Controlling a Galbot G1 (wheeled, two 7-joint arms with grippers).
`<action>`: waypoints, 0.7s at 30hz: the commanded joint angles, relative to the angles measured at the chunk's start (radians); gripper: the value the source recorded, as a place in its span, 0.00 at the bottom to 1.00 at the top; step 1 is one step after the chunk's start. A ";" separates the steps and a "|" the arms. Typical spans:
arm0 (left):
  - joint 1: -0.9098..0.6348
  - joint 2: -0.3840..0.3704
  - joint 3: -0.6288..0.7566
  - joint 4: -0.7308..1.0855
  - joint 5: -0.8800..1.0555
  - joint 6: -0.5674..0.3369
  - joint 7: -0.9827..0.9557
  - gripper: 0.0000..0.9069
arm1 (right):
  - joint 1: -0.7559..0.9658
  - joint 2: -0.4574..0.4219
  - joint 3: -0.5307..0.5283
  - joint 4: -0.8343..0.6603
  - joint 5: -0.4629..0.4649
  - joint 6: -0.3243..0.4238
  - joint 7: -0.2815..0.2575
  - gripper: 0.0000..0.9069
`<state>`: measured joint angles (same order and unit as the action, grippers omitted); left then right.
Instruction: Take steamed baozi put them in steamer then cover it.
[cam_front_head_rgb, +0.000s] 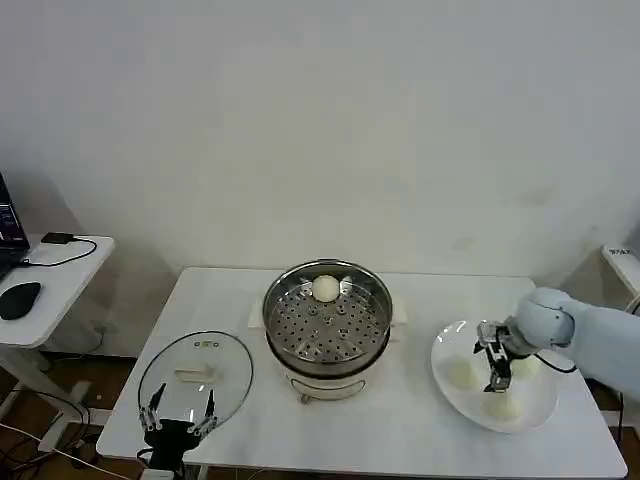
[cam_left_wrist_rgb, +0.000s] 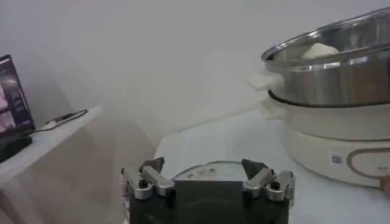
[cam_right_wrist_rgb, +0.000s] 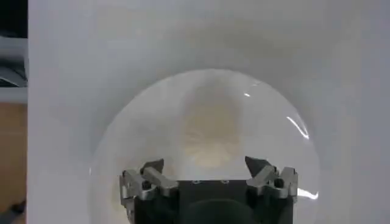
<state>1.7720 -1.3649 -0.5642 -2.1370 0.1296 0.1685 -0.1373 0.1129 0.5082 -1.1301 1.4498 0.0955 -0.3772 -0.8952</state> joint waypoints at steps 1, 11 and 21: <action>0.000 0.001 -0.001 0.002 -0.001 -0.001 0.001 1.00 | -0.076 0.058 0.061 -0.060 -0.010 0.007 0.006 1.00; 0.001 -0.002 0.000 0.002 -0.001 -0.002 0.002 1.00 | -0.081 0.080 0.066 -0.067 -0.011 -0.010 0.008 0.76; 0.000 -0.004 0.002 0.004 -0.002 -0.002 -0.001 1.00 | 0.000 0.044 0.052 -0.033 0.006 -0.009 -0.005 0.72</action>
<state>1.7713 -1.3696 -0.5623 -2.1327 0.1279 0.1668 -0.1375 0.0694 0.5562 -1.0813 1.4067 0.0955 -0.3854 -0.8983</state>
